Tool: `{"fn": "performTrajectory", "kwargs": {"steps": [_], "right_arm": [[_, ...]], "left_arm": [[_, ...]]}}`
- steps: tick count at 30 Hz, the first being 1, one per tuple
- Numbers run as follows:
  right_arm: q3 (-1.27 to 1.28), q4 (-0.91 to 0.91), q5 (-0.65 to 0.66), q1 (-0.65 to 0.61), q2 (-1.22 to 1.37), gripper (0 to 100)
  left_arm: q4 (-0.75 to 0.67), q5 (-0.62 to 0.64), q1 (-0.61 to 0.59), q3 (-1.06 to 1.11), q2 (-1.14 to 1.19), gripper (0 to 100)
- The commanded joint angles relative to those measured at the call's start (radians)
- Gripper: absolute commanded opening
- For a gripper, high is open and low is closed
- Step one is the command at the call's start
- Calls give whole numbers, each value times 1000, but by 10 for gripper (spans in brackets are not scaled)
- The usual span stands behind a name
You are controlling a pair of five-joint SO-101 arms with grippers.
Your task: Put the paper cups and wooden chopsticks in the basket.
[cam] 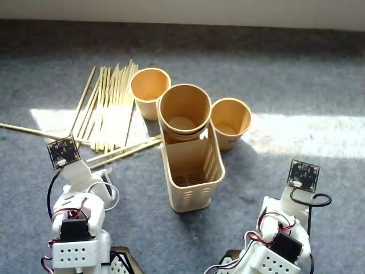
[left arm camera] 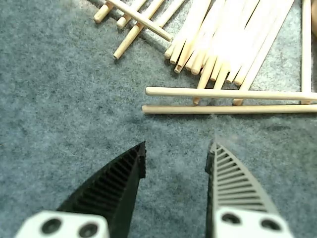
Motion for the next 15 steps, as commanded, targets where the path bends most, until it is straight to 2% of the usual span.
{"fn": "performTrajectory", "kwargs": {"steps": [1,11,15], "right_arm": [[140,4,-2,10,-13,135],[139,-5,-2,4,-15,136],[139,-231,-2,-30,-15,136]], "left_arm": [[5,3,8,18,-2,214],[5,5,8,18,-2,214],[5,5,15,18,-2,214]]}}
